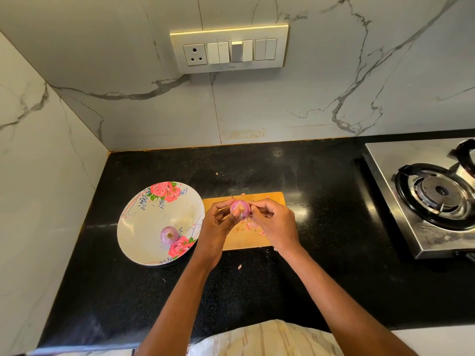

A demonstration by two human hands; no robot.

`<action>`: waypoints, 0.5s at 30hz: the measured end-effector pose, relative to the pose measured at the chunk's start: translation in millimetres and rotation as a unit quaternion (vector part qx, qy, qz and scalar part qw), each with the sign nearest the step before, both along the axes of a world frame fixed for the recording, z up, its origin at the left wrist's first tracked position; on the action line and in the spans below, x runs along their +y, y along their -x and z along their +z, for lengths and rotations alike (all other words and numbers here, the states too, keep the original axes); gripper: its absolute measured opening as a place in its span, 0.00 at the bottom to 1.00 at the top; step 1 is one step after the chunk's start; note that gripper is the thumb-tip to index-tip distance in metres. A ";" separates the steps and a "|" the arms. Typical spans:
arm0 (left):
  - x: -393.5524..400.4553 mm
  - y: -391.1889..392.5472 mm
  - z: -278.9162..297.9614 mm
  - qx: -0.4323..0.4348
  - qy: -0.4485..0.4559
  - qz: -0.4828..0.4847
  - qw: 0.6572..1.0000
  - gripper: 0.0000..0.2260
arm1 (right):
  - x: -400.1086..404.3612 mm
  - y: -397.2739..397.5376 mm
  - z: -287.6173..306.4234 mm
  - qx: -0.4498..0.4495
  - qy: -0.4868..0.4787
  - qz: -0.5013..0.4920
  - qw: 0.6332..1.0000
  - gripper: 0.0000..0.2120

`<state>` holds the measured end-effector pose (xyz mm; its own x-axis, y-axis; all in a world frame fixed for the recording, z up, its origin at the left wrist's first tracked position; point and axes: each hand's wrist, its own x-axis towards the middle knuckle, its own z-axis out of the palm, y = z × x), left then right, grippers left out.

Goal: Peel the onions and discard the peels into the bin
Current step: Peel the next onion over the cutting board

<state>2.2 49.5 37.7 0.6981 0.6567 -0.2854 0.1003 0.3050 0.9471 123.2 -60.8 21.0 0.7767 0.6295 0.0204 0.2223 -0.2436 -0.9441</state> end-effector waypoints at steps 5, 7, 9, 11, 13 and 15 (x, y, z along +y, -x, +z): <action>-0.3 -2.1 -0.1 0.000 0.014 0.017 1.000 0.19 | -0.8 -4.2 5.9 0.094 -0.036 0.021 0.995 0.09; 0.6 -2.8 0.3 0.000 0.009 0.021 1.000 0.20 | -2.5 -3.4 7.3 0.111 -0.047 0.033 0.992 0.10; 0.7 -3.7 -1.5 0.001 -0.002 0.025 1.000 0.19 | -4.2 -0.7 7.7 0.089 -0.038 0.030 0.995 0.11; 0.6 -3.9 -4.1 0.015 -0.024 0.031 0.999 0.17 | -4.5 2.3 7.3 0.061 -0.032 0.017 0.997 0.11; 0.5 -3.8 -6.5 0.021 -0.038 0.032 0.999 0.18 | -4.1 4.1 6.9 0.049 -0.042 0.001 0.998 0.09; 0.1 -3.6 -7.0 0.028 -0.052 0.027 0.998 0.18 | -4.0 4.3 7.8 0.047 -0.047 -0.013 0.998 0.09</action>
